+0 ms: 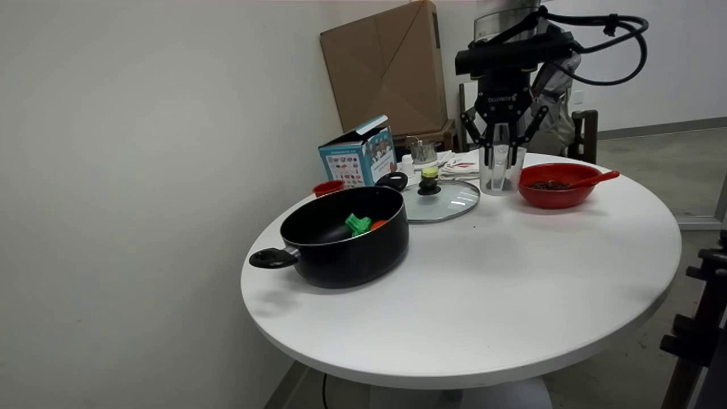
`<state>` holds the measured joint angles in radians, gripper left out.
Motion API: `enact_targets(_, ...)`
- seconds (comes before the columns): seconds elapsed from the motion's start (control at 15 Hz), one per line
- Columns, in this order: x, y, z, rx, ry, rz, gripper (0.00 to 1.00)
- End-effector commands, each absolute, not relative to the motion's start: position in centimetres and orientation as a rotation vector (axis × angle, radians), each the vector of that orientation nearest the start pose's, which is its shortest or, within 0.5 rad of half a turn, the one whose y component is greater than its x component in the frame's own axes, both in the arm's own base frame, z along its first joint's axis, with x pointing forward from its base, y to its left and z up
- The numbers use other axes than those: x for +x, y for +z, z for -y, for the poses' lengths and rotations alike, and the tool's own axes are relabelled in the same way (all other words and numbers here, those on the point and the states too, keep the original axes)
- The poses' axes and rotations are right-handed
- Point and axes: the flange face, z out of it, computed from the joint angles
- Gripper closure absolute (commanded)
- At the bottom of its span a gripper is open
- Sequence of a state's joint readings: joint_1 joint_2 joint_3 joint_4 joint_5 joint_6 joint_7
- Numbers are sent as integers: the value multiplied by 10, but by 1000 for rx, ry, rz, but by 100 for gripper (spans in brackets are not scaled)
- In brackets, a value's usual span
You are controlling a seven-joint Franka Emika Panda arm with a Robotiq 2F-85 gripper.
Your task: Pour some contents from the clear jar into the orange bowl
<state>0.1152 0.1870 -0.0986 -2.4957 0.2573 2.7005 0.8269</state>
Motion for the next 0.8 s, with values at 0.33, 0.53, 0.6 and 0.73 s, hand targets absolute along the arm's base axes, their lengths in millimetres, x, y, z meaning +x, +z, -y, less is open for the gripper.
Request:
enact_targets(0.33, 431, 182, -46, -2857, -41, -1310, 93)
enact_targets(0.53, 427, 171, -48, -2904, -23, -1300, 93)
enact_targets(0.6, 426, 168, -48, -2912, -23, -1302, 93)
enact_targets(0.73, 426, 162, -46, -2922, -15, -1314, 93)
